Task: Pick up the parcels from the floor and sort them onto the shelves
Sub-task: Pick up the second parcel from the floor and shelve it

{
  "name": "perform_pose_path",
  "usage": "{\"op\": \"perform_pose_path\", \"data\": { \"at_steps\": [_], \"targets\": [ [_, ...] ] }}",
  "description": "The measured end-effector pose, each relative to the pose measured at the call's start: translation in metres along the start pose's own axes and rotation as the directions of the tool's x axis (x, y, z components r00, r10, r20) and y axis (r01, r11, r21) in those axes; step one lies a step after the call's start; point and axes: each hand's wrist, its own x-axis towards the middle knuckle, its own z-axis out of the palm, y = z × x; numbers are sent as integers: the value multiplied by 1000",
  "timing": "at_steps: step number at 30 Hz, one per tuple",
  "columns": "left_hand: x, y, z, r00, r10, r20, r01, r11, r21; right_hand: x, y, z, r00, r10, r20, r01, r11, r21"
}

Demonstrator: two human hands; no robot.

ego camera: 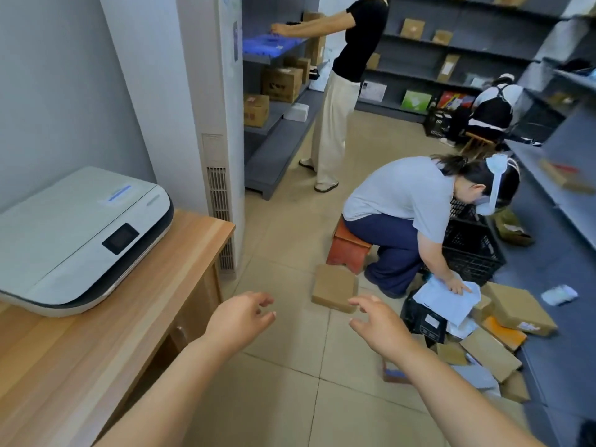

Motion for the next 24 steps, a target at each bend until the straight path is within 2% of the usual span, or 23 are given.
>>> {"op": "perform_pose_path", "data": {
  "at_steps": [10, 15, 20, 24],
  "targets": [
    [144, 13, 22, 979, 108, 172, -109, 994, -2, 93, 37, -15, 981, 194, 7, -193, 975, 111],
    [209, 28, 35, 958, 155, 241, -171, 984, 45, 149, 71, -35, 969, 247, -13, -243, 960, 137],
    [290, 44, 29, 961, 97, 258, -136, 981, 138, 219, 99, -60, 971, 238, -1, -234, 959, 162],
    [347, 56, 34, 970, 49, 239, -78, 990, 114, 274, 119, -75, 970, 242, 27, -243, 954, 175]
  ]
}}
